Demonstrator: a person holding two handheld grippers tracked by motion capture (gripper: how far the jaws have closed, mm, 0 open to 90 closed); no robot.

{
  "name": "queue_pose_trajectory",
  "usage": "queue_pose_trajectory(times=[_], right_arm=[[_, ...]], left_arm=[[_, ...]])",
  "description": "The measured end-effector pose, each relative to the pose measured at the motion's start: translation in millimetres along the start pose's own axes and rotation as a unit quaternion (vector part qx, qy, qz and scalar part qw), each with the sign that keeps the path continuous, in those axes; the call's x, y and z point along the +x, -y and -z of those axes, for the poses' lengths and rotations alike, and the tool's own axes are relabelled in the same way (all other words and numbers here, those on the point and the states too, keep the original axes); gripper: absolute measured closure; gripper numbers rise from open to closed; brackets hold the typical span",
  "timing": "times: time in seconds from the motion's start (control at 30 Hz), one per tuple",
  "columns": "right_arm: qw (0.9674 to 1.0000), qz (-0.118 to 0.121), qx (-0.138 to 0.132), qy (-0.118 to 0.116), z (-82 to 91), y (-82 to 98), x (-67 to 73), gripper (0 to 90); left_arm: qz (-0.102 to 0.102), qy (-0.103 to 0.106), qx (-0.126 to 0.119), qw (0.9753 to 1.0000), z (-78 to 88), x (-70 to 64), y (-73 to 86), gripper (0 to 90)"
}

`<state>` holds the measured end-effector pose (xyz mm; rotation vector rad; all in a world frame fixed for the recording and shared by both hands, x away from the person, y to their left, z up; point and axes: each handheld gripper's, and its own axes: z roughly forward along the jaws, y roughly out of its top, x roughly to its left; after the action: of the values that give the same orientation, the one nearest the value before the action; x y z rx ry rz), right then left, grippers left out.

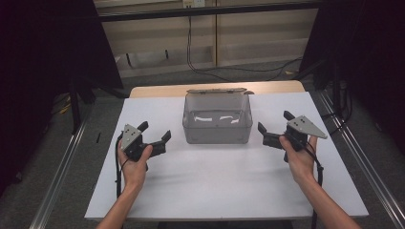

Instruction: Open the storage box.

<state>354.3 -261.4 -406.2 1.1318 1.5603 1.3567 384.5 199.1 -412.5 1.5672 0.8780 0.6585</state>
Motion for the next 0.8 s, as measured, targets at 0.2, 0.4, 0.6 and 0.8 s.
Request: queue_pose_trajectory(times=[0.2, 0.4, 0.6, 0.8], right_arm=[[0.9999, 0.007, 0.000, 0.014, 22.0, 11.4, -2.2, 0.6], [0.9995, 0.004, 0.005, 0.031, 40.6, 21.2, -4.3, 0.5], [0.9989, 0.011, 0.008, 0.046, 60.4, 24.8, -2.8, 0.0], [0.9981, 0.004, 0.023, 0.058, 79.7, 37.0, 0.8, 0.0]], left_arm=[[0.007, -0.007, -0.009, 0.9999, 19.5, -6.2, 9.5, 4.1], [0.005, -0.005, -0.010, 0.9999, 37.2, -11.1, 16.0, 4.1], [0.012, -0.026, -0.008, 0.9996, 52.3, -13.3, 22.6, 4.0], [0.006, -0.032, -0.007, 0.9994, 72.7, -20.5, 29.4, 3.5]])
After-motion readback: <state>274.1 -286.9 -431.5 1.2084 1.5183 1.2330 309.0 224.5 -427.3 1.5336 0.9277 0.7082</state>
